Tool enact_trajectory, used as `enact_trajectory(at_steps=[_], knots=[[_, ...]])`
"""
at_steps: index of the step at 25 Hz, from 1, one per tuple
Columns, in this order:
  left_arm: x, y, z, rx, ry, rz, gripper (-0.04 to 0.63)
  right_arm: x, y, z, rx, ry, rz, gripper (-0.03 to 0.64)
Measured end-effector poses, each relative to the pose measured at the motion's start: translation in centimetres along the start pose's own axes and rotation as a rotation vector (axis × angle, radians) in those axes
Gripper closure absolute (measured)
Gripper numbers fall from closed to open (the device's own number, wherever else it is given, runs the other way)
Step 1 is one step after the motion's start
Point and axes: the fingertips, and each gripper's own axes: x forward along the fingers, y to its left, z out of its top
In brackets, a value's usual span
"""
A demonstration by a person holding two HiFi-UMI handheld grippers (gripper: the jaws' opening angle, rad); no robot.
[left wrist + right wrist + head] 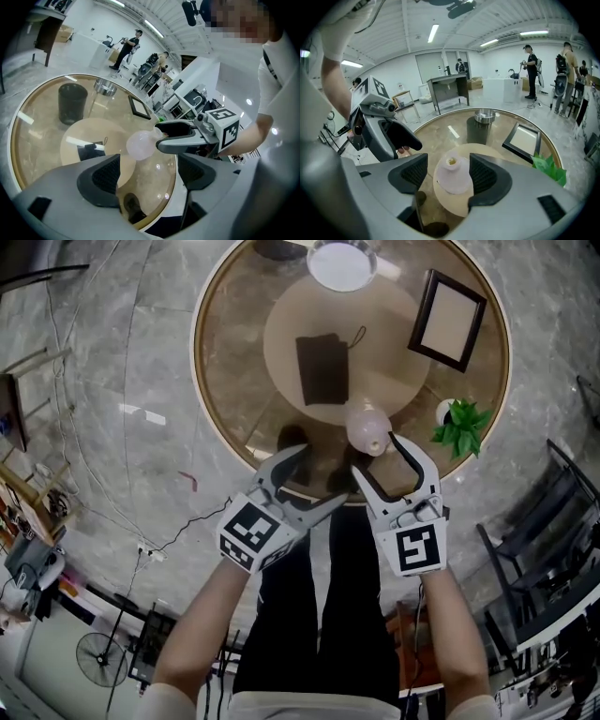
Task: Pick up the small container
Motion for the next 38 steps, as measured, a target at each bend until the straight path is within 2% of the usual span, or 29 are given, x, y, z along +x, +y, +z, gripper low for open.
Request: enact_trajectory(at_steps=[2, 6, 8, 14, 18, 24, 31, 35, 38], knots=[[0.2, 0.6, -0.2, -0.055, -0.008, -0.014, 0.206, 0.7, -0.2, -0.3, -0.016, 0.001, -0.005, 0.339], [0.5, 1.6, 0.3, -0.267, -0.074, -0.087, 0.199, 1.7, -0.5, -0.6, -0.067, -0.001, -0.021, 0.37], [0.6, 1.8, 0.5, -0.326, -0.095, -0.112, 0.194, 1.7, -0.5, -0.7, -0.087, -0.008, -0.033, 0.389], [0.9, 2.4, 1.0, -0.439, -0.132, -0.167, 0.189, 1.9, -0.2, -0.5, -0.149, -0.021, -0.032, 0.42], [1.0, 2.6, 1.4, -0.512, -0.159, -0.211, 0.178, 1.8, -0.1, 0.0, -0.132, -0.036, -0.019, 0.463], [1.1, 3.2, 2.1, -0.672, -0.21, -0.29, 0.15, 2.0, 0.1, 0.1, -0.159, -0.011, -0.015, 0.466], [1.8, 3.4, 2.9, -0.774, -0.249, -0.375, 0.102, 1.2, 0.9, 1.3, -0.132, -0.016, 0.051, 0.466], [2.2, 2.9, 3.2, -0.861, -0.273, -0.465, 0.066, -0.2, 1.8, 2.4, -0.115, -0.01, 0.088, 0.466], [2.6, 1.7, 3.7, -0.873, -0.274, -0.54, 0.041, -0.8, 2.2, 2.9, -0.116, -0.015, 0.11, 0.466]])
